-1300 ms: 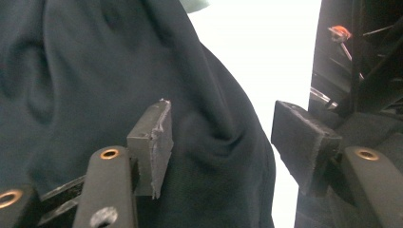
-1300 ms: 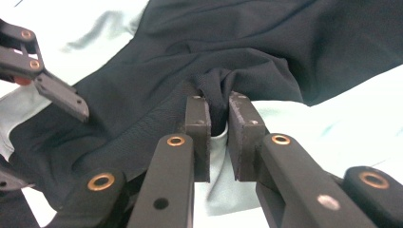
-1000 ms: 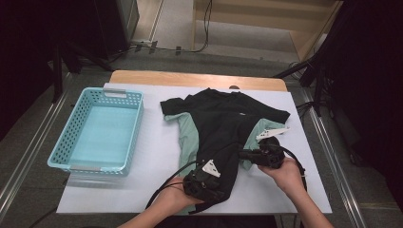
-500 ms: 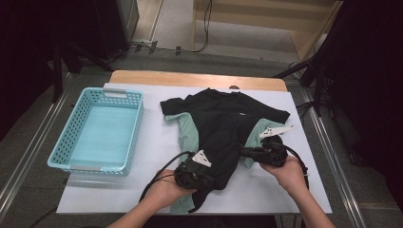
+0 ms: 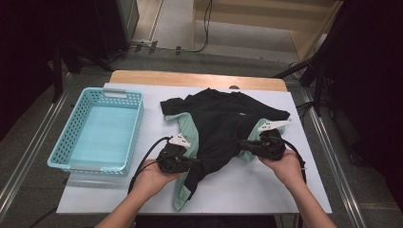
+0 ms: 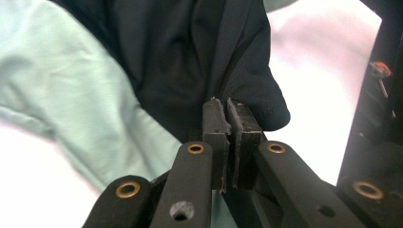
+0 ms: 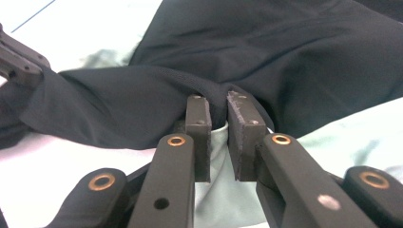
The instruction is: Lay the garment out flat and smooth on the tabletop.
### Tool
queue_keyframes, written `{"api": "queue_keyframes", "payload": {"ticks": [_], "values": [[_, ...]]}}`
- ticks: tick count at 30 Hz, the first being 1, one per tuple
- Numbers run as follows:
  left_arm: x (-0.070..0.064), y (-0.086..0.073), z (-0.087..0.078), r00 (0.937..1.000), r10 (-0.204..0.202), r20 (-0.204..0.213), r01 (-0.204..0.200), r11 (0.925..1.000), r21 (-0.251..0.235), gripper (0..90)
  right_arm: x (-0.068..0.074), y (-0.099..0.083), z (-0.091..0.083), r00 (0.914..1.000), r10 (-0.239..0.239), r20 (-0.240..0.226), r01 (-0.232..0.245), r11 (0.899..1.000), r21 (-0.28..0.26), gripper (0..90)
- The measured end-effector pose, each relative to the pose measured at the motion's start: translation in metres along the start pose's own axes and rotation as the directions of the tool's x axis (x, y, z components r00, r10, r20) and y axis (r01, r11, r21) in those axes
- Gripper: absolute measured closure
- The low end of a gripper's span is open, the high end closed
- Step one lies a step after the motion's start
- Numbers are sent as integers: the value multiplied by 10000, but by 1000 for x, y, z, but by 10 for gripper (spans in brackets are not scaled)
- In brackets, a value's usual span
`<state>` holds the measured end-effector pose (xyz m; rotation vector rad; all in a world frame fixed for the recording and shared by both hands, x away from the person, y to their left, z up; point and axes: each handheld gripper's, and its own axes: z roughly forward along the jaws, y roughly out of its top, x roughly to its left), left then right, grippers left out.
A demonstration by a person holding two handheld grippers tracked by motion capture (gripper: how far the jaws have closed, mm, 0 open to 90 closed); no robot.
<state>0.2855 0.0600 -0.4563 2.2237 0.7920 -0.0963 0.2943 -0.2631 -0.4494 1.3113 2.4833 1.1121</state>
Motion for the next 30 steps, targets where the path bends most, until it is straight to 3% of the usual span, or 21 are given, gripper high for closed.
{"api": "queue_keyframes", "payload": {"ticks": [12,17,23,26,30], "values": [[22,1,1,9967,-661,-463,650,9976,-249,881,-11,15,18,9995,-279,124,276,9994,208,779],[30,1,4,9938,-869,-693,849,9959,-317,880,-19,17,30,9979,-616,205,612,9980,184,777],[42,-1,15,9899,-1196,-762,1199,9928,-8,878,-21,14,36,9989,-436,189,429,9984,375,738],[41,-3,20,9892,-1292,-690,1312,9910,252,877,-19,14,36,9997,-214,101,209,9988,446,703],[41,-3,21,9896,-1243,-724,1267,9915,292,877,-12,15,33,9991,-373,198,364,9983,445,630]]}}
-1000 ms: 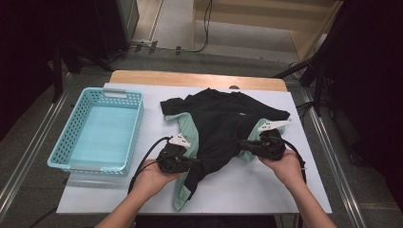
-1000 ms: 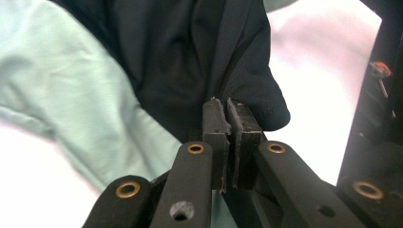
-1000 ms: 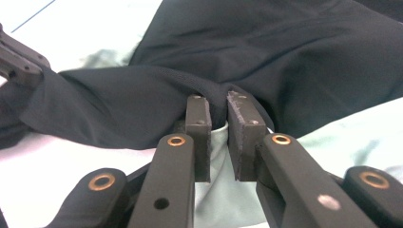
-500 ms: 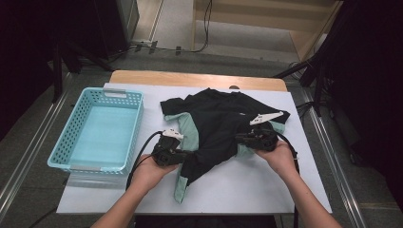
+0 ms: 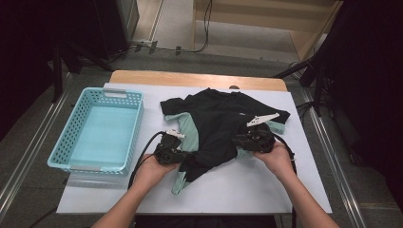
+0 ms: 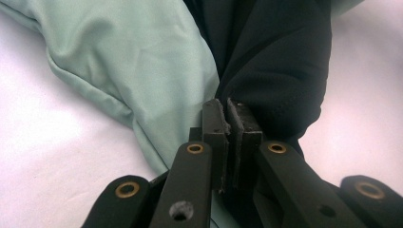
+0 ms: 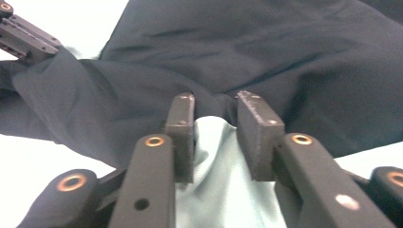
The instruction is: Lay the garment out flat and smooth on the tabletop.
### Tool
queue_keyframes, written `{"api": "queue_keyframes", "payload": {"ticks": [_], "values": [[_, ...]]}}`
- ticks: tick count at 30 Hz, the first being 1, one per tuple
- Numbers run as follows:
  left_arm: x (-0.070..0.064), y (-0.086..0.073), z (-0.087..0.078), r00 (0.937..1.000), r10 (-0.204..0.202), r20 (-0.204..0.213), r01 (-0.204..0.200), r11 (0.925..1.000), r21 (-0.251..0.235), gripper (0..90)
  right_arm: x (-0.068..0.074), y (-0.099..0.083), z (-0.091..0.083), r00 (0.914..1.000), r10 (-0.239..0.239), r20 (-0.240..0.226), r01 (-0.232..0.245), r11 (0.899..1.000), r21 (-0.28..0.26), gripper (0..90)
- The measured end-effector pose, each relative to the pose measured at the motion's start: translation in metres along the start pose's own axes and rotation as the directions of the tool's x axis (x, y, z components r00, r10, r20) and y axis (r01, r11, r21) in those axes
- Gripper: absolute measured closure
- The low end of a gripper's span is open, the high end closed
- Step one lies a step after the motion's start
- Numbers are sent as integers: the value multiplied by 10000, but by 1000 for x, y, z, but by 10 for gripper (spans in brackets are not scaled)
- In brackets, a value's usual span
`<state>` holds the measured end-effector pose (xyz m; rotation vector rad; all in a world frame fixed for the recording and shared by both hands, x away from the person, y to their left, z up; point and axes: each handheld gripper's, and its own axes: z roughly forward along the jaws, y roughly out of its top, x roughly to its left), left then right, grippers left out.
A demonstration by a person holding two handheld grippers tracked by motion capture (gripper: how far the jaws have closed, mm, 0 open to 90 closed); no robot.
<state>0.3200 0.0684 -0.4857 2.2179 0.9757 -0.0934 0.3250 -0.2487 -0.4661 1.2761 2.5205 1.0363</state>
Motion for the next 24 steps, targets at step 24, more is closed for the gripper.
{"api": "queue_keyframes", "payload": {"ticks": [24], "values": [[2,1,-4,9999,-27,107,29,9999,-138,876,19,-23,-41,9997,-33,-246,14,9971,-761,472]]}}
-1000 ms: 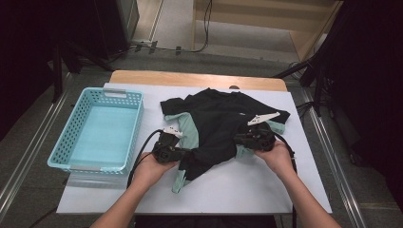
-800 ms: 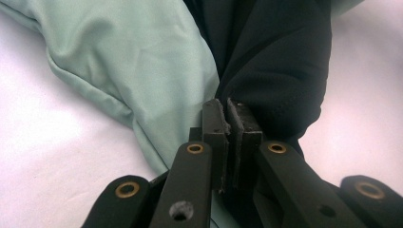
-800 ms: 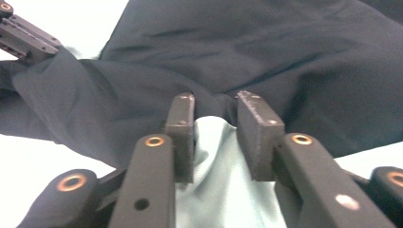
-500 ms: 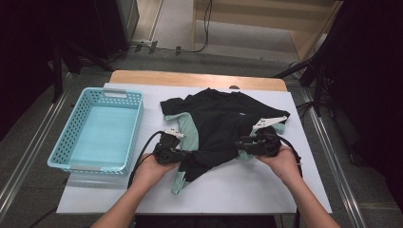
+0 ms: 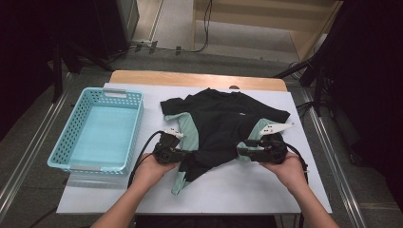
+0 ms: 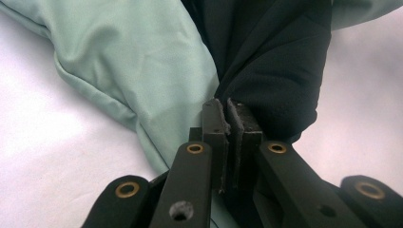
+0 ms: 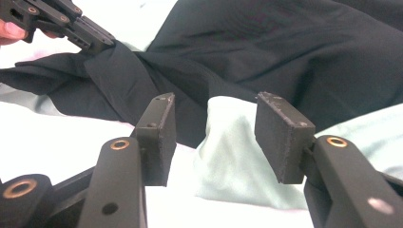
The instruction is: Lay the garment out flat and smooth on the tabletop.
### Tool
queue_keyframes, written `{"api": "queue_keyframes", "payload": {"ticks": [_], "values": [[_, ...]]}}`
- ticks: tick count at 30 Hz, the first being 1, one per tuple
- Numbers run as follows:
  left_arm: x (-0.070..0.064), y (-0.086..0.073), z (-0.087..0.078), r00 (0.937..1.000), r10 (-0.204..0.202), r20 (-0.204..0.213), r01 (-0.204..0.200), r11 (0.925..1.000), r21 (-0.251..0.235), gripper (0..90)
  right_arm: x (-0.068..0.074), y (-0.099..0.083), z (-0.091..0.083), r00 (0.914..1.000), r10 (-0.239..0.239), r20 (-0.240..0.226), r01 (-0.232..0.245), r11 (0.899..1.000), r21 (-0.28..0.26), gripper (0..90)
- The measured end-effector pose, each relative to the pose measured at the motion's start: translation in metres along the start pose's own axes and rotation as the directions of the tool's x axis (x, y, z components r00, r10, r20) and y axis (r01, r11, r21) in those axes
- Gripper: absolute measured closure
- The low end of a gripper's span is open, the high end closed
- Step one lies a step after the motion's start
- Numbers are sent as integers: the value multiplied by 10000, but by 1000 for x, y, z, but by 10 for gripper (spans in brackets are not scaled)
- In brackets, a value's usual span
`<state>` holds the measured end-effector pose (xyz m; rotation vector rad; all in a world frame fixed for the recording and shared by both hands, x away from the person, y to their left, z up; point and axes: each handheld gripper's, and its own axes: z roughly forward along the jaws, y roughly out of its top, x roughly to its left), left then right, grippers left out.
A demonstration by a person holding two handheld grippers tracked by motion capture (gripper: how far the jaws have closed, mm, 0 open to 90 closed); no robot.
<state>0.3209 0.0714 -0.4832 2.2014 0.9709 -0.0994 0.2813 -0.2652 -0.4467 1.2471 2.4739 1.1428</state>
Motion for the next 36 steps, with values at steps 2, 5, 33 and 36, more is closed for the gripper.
{"api": "queue_keyframes", "payload": {"ticks": [2,5,33,36], "values": [[0,0,0,10000,-16,32,16,10000,-16,876,2,-3,-1,9999,116,65,-116,9999,24,472],[0,1,-1,10000,-29,39,29,10000,-37,876,6,-8,0,9997,206,115,-206,9998,42,468],[-2,7,-20,10000,2,74,6,9935,-1137,877,-6,-6,-15,9936,657,917,-674,9976,149,811],[-3,8,-25,10000,39,64,-29,9898,-1426,877,-6,-2,-18,9948,623,811,-630,9980,63,811]]}}
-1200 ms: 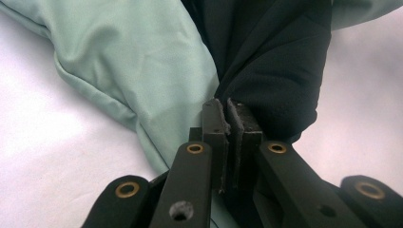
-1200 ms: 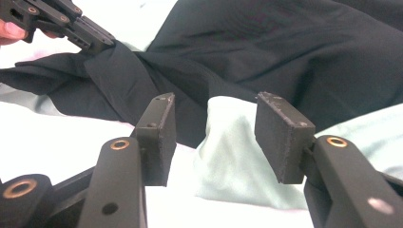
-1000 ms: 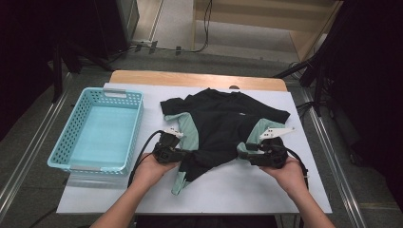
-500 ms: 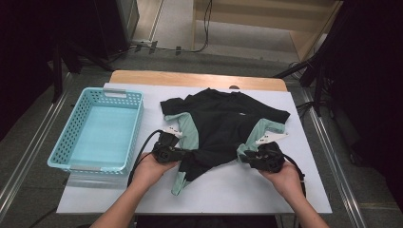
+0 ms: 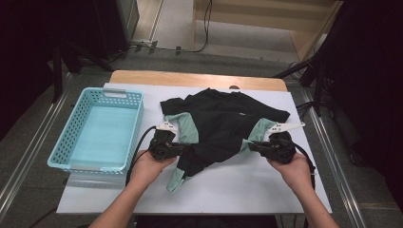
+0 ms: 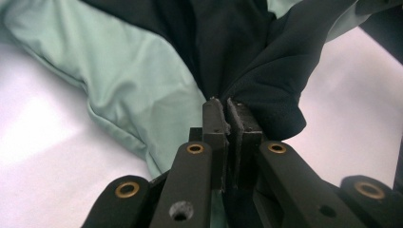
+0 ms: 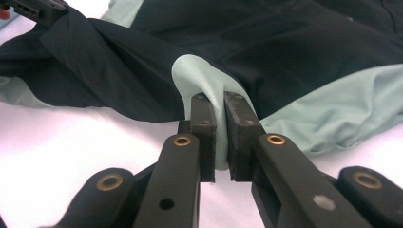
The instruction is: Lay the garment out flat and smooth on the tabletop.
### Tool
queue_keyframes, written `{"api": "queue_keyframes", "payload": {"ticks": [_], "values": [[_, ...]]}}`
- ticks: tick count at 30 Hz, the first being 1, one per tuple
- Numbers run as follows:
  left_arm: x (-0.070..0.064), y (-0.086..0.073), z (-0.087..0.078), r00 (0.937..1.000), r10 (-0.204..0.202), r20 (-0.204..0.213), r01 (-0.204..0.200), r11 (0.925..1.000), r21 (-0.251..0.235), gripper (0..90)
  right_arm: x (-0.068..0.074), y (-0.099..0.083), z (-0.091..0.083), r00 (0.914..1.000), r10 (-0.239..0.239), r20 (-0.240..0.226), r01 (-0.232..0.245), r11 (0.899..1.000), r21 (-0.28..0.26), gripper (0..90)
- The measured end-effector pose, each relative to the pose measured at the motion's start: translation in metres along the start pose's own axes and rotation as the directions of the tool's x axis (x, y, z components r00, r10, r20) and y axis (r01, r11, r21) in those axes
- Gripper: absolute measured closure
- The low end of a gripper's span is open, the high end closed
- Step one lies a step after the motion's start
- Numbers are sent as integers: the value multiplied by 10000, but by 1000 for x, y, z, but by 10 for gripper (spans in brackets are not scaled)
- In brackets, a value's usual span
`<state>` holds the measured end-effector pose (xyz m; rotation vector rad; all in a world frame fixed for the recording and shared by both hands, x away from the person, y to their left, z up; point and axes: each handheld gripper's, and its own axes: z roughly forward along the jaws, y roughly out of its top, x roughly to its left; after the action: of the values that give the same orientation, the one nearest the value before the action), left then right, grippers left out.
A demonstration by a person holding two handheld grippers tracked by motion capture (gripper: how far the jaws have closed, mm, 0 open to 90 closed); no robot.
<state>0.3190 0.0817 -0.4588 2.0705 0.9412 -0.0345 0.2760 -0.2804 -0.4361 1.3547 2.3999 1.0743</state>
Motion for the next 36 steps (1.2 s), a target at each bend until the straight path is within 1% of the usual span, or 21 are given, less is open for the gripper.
{"api": "queue_keyframes", "payload": {"ticks": [1,3,4,6,7,8,10,12,17,20,24,25,26,28,30,31,33,36], "values": [[0,0,-1,10000,-12,-16,12,10000,-73,877,0,1,-1,10000,-20,-14,20,10000,-29,811],[-1,1,-5,10000,25,57,-23,9997,-261,877,0,5,-3,9997,66,-226,-69,9999,-111,811],[-2,2,-7,10000,29,63,-27,9995,-321,877,0,6,-4,9996,35,-276,-39,9999,-130,811],[-3,2,-9,10000,62,70,-59,9992,-408,877,3,9,-7,9996,-97,-265,93,9998,-160,811],[-3,2,-9,10000,60,68,-56,9990,-447,877,3,11,-8,9995,-67,-300,62,9998,-170,811],[-2,2,-9,9999,48,128,-42,9990,-443,876,3,12,-9,9995,-73,-318,67,9998,-202,811],[-2,1,-8,9999,79,69,-76,9993,-366,876,2,13,-10,9995,-113,-295,108,9998,-173,810],[-1,1,-6,10000,43,41,-42,9995,-318,876,-1,15,-9,9994,-38,-335,32,9998,-177,810],[-1,1,0,9999,85,-90,-87,9998,-160,876,-13,19,1,9995,162,-281,-165,9998,-122,809],[-1,0,3,9997,103,-211,-104,9999,-52,876,-19,22,9,9989,293,-363,-300,9994,-197,810],[1,-1,3,9996,47,-282,-49,10000,-87,873,-25,26,18,9993,240,-270,-246,9995,-221,810],[2,-1,3,9995,-7,-313,3,9999,-108,860,-27,27,20,9993,263,-281,-270,9994,-229,810],[3,-2,4,9990,-23,-445,21,10000,-55,855,-29,28,23,9990,329,-293,-334,9993,-189,810],[5,-3,5,9984,-32,-561,27,10000,-83,854,-34,31,28,9984,406,-390,-414,9990,-193,810],[6,-4,5,9985,-98,-540,92,9999,-111,815,-37,32,32,9973,490,-553,-503,9985,-236,809],[8,-5,4,9987,-273,-439,266,9995,-155,797,-40,33,35,9973,414,-599,-427,9988,-219,809],[6,-7,3,9990,-201,-409,191,9995,-269,789,-41,34,38,9976,371,-586,-378,9992,-117,808],[1,-9,0,9993,-49,-382,38,9996,-292,734,-43,35,43,9983,187,-553,-187,9998,-2,801]]}}
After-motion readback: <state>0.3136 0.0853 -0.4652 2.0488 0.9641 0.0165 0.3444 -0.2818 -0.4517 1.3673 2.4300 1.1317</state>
